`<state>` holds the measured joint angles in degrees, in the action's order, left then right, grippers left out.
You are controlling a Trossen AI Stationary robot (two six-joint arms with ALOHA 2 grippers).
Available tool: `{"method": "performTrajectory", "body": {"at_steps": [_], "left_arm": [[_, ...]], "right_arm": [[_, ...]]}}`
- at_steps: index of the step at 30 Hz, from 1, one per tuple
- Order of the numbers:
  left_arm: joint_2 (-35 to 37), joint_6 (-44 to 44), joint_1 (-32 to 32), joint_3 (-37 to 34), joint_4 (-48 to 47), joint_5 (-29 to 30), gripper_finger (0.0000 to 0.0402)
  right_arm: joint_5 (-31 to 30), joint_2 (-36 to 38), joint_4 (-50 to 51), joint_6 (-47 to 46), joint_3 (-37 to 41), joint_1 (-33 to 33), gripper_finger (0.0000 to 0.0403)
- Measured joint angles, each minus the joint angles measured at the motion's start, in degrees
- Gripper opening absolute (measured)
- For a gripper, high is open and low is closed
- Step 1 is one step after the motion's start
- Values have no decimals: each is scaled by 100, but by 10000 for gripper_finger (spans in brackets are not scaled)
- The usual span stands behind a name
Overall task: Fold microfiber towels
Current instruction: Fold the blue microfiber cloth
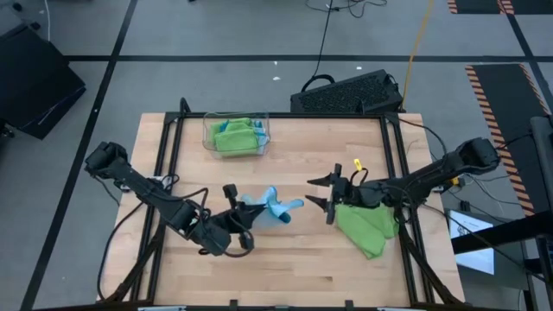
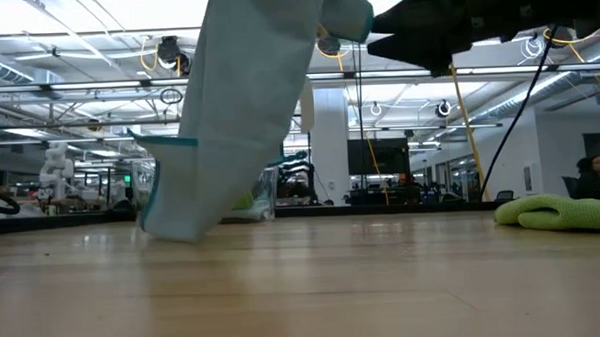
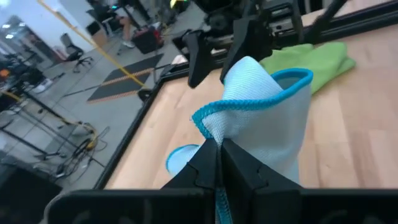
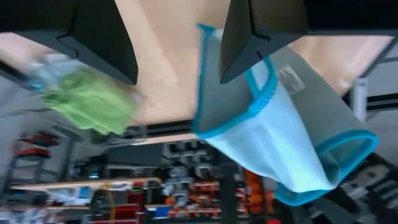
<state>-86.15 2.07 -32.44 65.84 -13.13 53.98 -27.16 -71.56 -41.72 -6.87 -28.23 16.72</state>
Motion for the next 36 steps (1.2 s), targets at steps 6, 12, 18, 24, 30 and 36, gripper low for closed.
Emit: {"method": "performTrajectory", "body": {"at_steps": [6,12,18,24,30,36], "left_arm": [[0,-31,67,0,-20,-193,16],[0,103,98,0,-24,-300,20],[0,185,83,0,-30,-317,16],[0,455,64,0,-134,-321,20],[0,592,61,0,-214,-839,21],[0,574,107,0,-214,-874,21]], "right_arm": [[492,-884,-964,25,-120,-15,226],[486,-1473,-1030,262,-602,-63,241],[488,-1645,-1030,505,-960,-172,196],[490,-1642,-1035,757,-968,-176,60],[492,-1642,-1042,775,-966,-167,12],[490,-1642,-1040,808,-966,-84,2]]}}
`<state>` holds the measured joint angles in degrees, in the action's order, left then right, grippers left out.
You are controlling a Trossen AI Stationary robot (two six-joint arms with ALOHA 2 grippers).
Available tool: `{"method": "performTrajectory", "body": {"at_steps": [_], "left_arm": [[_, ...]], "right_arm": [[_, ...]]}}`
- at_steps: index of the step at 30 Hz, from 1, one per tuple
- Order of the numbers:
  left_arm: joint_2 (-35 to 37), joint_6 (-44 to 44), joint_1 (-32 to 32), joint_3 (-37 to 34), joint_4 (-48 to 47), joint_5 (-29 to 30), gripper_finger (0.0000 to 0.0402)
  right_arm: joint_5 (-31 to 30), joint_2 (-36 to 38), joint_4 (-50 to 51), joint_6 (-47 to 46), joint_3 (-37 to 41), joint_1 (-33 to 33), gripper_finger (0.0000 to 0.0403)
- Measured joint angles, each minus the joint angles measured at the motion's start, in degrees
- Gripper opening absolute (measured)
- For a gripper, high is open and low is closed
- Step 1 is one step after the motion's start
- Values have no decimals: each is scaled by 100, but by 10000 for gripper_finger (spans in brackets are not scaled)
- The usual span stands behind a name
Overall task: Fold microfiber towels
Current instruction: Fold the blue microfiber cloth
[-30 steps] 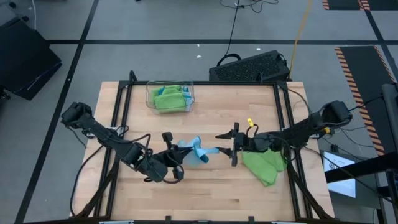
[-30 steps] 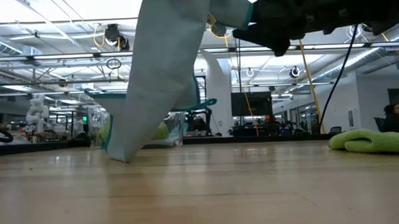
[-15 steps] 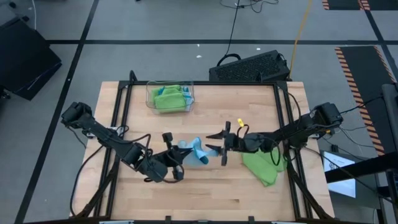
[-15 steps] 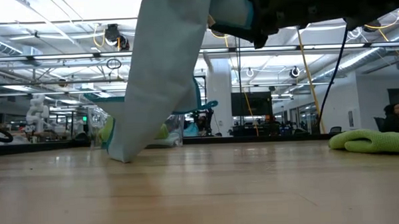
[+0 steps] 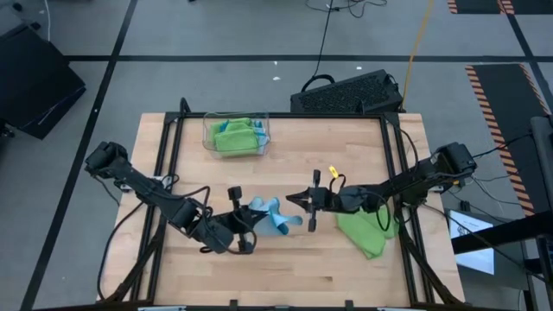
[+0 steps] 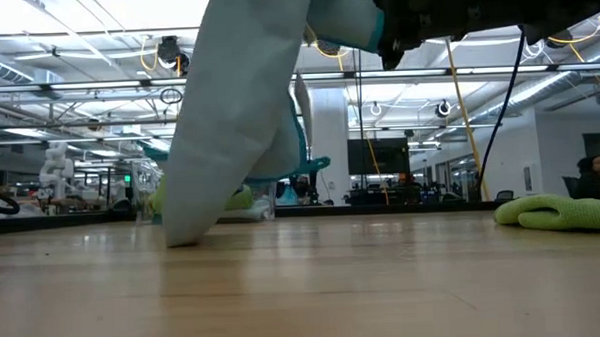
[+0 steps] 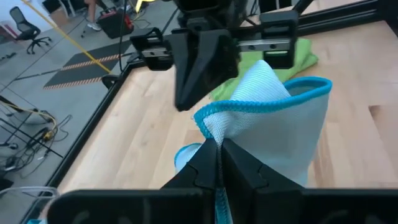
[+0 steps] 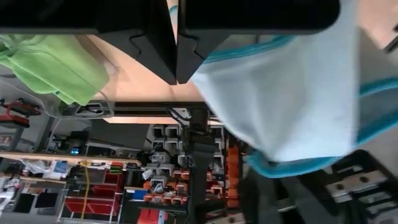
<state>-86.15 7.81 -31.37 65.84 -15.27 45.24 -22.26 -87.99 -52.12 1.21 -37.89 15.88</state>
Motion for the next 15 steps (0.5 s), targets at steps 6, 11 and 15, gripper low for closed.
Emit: {"method": "performTrajectory", "body": {"at_steps": [6,11,15], "left_arm": [[0,-2,55,0,1,13,21],[0,21,54,0,-133,-8,21],[0,202,54,0,-476,-26,21]], "right_arm": [[-2,0,2,38,1,37,1],[-2,111,284,-202,2,72,6],[4,408,1035,-306,2,285,42]]}}
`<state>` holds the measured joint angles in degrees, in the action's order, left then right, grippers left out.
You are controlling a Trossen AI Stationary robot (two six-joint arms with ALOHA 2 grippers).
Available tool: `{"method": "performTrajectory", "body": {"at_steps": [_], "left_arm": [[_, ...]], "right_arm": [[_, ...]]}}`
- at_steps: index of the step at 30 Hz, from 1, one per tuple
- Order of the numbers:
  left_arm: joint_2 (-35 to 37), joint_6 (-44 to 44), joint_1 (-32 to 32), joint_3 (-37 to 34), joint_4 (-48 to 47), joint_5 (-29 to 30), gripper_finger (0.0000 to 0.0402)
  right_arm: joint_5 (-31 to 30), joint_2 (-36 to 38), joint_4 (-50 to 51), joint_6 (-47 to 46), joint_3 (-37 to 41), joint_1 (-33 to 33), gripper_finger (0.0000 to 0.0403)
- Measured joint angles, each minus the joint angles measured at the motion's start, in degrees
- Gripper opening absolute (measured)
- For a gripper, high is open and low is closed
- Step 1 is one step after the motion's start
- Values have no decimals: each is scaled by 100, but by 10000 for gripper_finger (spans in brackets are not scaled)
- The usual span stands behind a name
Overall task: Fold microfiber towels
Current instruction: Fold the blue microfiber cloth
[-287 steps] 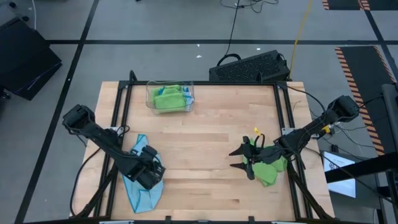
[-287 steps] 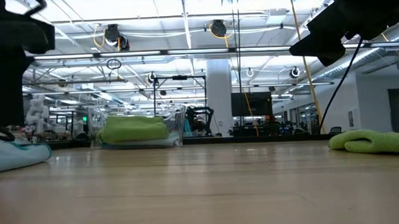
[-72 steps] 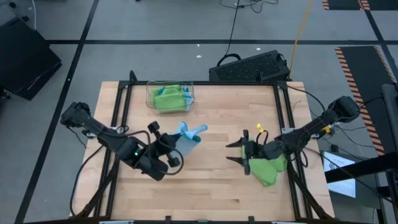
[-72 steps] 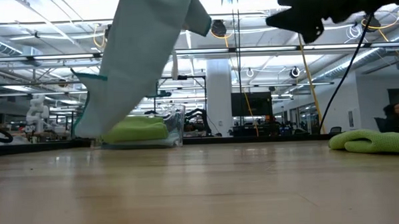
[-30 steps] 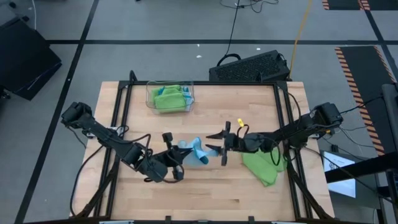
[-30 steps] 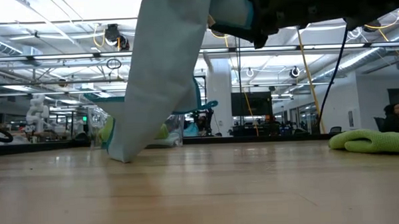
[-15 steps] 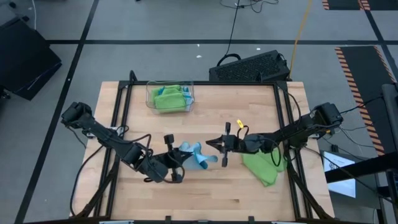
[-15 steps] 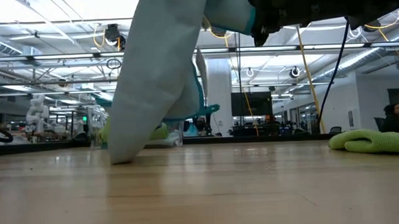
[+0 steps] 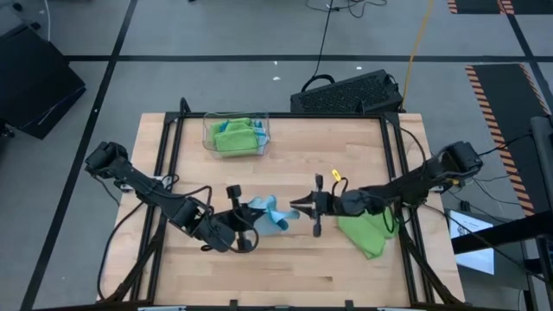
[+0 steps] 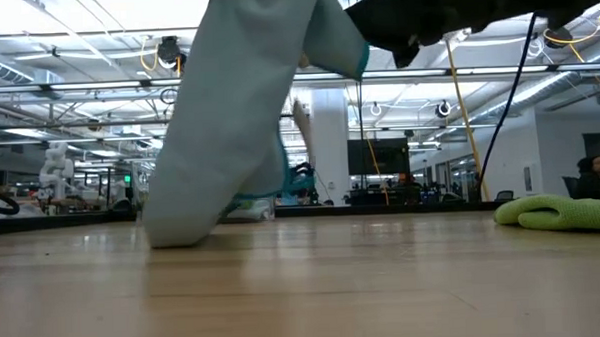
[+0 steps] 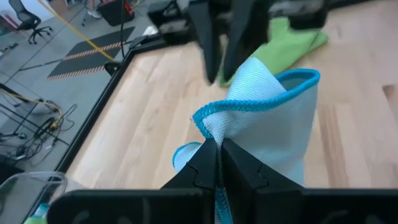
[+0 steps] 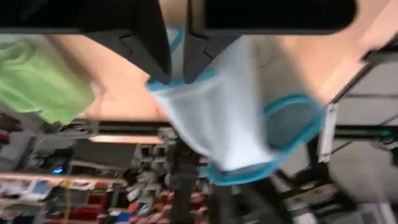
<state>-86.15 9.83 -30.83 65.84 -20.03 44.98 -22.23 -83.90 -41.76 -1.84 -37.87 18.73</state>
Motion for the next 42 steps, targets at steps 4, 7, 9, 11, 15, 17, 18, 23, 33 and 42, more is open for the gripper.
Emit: {"method": "performTrajectory", "body": {"at_steps": [4,7,9,11,15,17,18,23,33,42], "left_arm": [[0,37,0,0,-141,0,21],[0,-4,13,0,-117,-1,21],[0,-22,17,0,-77,-1,21],[0,-26,17,0,-52,-1,21],[0,-31,3,0,28,-3,21],[0,-36,0,0,49,-2,21],[0,-37,-2,0,76,-3,21],[0,-120,0,0,250,-10,21],[-93,114,-34,0,366,-12,21],[-238,28,-87,-4,317,19,21]], "right_arm": [[0,169,520,-322,0,169,104],[-17,109,634,-581,2,204,157],[-19,27,534,-697,2,200,191],[-24,-57,390,-741,2,190,220],[-25,-229,-107,-586,4,191,248],[-23,-300,-369,-553,4,191,245],[-21,-319,-452,-494,4,191,238],[-14,-347,-671,-251,4,191,154],[1,-347,-469,64,4,189,17],[3,-347,-131,13,4,198,22]]}}
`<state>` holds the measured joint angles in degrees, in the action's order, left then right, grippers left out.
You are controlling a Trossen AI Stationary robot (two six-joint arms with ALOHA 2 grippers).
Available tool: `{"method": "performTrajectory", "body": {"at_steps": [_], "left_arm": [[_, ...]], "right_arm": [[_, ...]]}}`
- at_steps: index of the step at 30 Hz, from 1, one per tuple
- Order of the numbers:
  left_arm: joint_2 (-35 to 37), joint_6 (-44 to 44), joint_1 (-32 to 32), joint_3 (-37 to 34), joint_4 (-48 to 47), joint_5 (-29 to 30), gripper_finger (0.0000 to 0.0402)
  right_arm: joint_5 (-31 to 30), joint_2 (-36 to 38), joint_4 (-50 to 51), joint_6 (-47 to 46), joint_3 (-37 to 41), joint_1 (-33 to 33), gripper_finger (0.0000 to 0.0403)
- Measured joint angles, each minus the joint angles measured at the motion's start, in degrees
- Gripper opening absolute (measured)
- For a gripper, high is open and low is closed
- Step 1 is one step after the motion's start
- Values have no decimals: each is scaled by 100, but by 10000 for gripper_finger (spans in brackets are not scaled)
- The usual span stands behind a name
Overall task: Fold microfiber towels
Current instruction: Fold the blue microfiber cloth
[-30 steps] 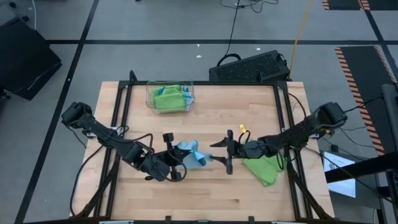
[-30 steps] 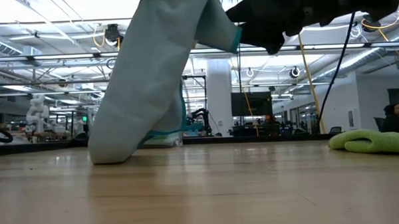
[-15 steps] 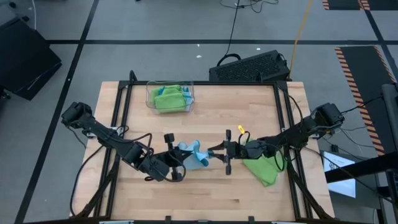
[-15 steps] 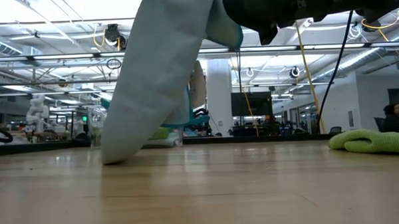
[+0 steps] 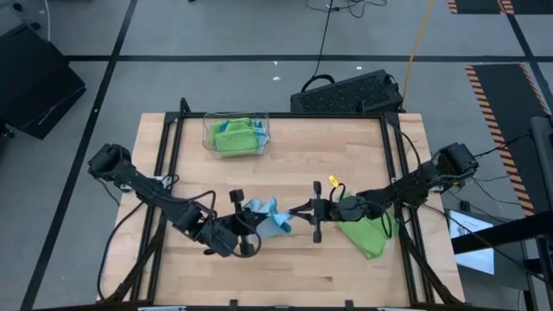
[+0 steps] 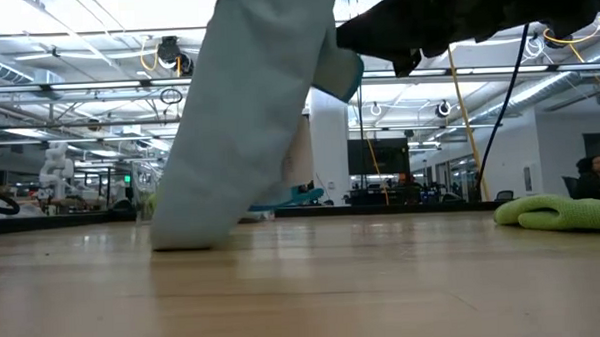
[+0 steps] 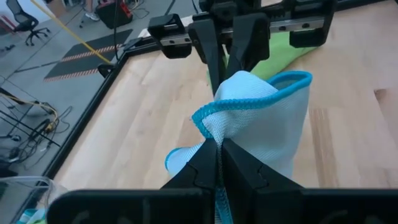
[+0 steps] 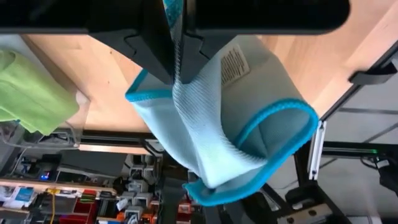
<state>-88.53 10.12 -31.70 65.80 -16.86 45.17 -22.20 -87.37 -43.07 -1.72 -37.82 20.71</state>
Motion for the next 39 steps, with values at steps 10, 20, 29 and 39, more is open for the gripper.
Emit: {"method": "performTrajectory", "body": {"at_steps": [10,20,29,39], "left_arm": [[0,-431,-48,0,-142,-953,21],[-181,-397,-28,-184,-1,-948,35],[-311,-94,185,-302,223,-879,123],[-310,34,9,-302,173,-918,165]], "right_arm": [[6,0,188,117,0,120,3],[-28,2,483,2,0,302,2],[-213,2,339,79,-2,315,2],[-715,2,231,87,-2,330,2]]}}
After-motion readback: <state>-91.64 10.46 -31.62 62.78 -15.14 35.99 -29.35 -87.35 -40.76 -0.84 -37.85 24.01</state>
